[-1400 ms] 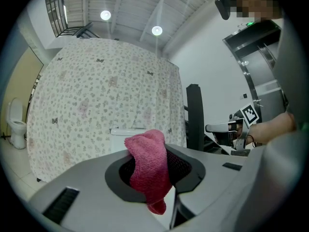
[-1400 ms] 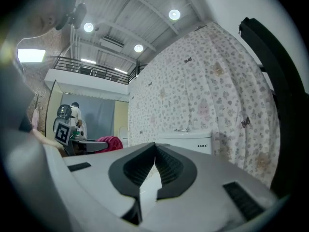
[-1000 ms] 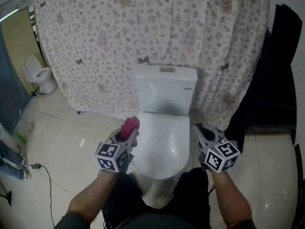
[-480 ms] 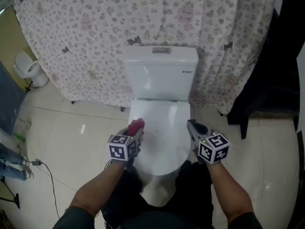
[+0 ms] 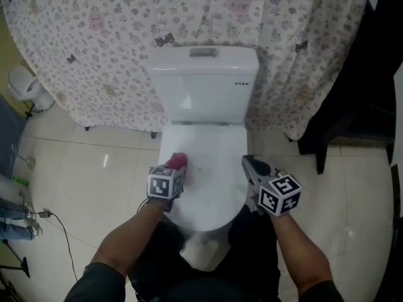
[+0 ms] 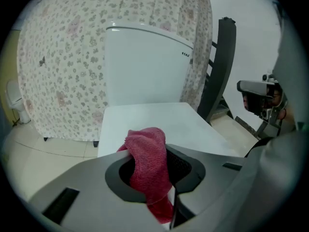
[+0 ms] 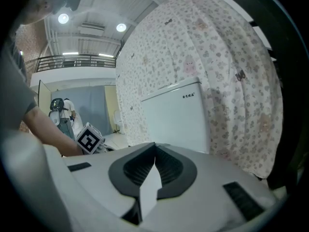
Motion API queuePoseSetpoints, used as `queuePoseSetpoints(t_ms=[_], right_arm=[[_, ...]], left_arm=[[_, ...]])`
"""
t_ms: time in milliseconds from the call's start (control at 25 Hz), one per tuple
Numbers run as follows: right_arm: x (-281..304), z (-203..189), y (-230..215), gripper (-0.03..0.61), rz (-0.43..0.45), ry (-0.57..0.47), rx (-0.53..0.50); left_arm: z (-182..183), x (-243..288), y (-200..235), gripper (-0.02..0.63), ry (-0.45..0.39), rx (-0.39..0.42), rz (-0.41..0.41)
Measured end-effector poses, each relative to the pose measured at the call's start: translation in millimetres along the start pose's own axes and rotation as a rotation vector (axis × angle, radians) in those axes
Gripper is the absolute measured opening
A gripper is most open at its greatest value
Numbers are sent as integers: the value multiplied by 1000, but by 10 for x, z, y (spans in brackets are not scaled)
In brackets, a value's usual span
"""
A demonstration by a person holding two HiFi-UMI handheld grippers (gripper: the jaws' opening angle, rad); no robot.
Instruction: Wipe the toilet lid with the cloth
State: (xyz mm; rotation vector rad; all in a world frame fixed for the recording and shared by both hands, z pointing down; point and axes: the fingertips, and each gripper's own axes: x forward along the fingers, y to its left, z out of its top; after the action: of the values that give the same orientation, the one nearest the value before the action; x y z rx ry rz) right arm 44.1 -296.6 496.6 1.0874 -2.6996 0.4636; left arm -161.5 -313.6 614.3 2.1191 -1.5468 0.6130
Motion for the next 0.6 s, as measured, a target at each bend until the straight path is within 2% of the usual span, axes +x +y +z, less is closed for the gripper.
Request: queuePoseSetpoints(t_ms=[200,440,600], right_arm=[[-44,-10,-146,6,-20,-7,9],[-36,-44,-147,6,0,-1,13],[-71,-5,-200,6,-9,-15,18]], left_arm=[[-96,194,-141,91,51,21,-39],[-140,311,-214,86,71,49,-22],[-130,353,-444,85,74,72,-51]])
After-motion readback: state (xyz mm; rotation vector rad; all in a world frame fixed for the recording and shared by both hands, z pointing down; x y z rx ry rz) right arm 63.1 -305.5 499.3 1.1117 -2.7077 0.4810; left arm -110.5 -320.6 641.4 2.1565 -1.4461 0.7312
